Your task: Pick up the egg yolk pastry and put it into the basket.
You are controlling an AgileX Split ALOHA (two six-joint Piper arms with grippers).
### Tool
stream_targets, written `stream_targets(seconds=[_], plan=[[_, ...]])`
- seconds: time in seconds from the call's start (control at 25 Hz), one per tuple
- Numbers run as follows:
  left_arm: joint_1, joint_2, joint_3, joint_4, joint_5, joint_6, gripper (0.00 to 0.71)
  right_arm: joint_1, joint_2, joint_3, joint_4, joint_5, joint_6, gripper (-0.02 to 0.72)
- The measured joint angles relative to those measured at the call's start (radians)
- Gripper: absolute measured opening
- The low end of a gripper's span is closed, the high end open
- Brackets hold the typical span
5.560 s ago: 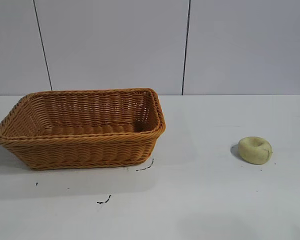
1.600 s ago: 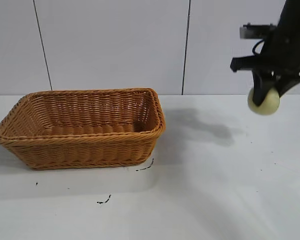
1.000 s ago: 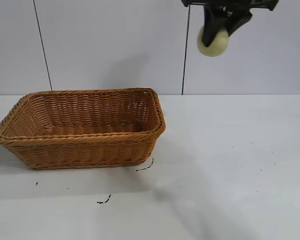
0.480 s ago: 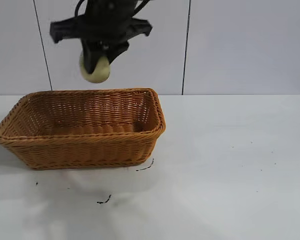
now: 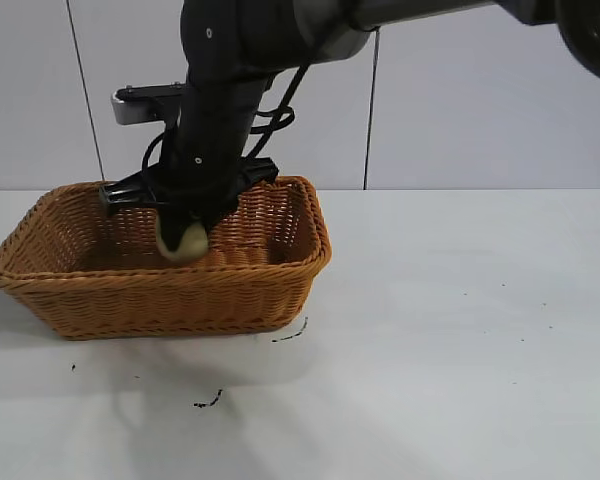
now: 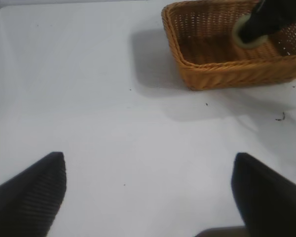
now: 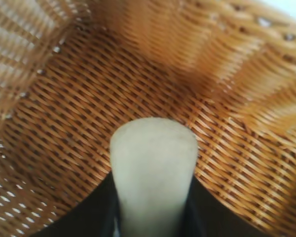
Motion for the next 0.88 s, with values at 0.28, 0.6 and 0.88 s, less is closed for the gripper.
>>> stream_targets(seconds=[0.28,0.6,0.88], plan=[[0.000,0.000,0.000,0.000,0.000,0.000,0.693,-0.038,0.000,-0.231,-0.040,0.221,-0.004,0.689],[0.000,0.000,0.000,0.000,0.000,0.000,0.693,-0.213,-0.001,-0.325,-0.040,0.314,-0.012,0.695],[0.000,0.000,0.000,0.000,0.000,0.000,0.693,-0.429,-0.001,-0.325,-0.032,0.320,-0.028,0.695]])
